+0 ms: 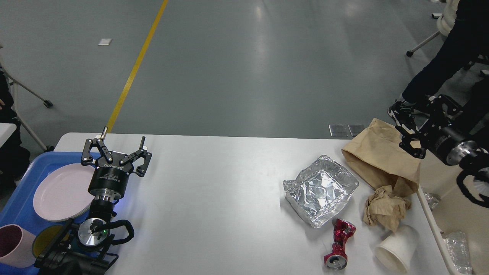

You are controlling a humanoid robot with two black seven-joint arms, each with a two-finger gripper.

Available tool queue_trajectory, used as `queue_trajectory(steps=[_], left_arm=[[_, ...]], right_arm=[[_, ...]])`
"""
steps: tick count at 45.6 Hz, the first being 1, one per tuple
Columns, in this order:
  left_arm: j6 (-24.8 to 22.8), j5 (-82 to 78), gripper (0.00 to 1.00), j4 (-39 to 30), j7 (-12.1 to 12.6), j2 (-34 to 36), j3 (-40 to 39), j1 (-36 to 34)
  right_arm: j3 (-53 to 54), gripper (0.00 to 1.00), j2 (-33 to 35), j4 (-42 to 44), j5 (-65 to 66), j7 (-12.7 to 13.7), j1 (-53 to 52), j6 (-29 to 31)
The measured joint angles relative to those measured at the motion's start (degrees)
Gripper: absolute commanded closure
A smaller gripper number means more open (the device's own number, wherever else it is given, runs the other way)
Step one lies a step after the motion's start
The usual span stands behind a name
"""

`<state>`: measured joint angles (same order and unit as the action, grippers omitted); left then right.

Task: Tidy desktop
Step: 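Move the right gripper from the foil toward the brown paper bag, then grasp the brown paper bag with the right gripper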

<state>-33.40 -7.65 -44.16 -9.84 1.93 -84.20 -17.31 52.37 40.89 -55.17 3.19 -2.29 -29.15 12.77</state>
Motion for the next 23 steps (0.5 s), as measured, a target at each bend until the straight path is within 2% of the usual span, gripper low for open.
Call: queue_trajectory(steps=[1, 4, 10, 18, 23], left_arm=[[0.0, 0.0, 0.03, 0.0, 0.0, 0.0, 0.0, 0.0], [0.0, 0.0, 0.03, 0.0, 0.0, 0.0, 0.0, 0.0], [0.0, 0.0, 0.03, 0.0, 0.0, 0.0, 0.0, 0.0], [0.0, 0.0, 0.03, 0.0, 0.0, 0.0, 0.0, 0.0], [0.0, 0.0, 0.03, 0.0, 0.0, 0.0, 0.0, 0.0]], right_arm=[[-7.4, 0.00, 3.5, 0.3, 0.0, 0.0, -4.3, 2.5], [-15.3, 0.00, 6.5, 0.5, -0.1, 0.0, -9.3, 4.4], [-39.9, 0.00, 11.5, 1.3, -0.2, 0.1, -25.0, 6.7], [-69.8, 0.00, 11.3, 1.4, -0.6, 0.5, -47.5, 9.1], [-86.2, 0.00, 6.1, 1.4, -0.7, 0.8, -57.3, 12.9]])
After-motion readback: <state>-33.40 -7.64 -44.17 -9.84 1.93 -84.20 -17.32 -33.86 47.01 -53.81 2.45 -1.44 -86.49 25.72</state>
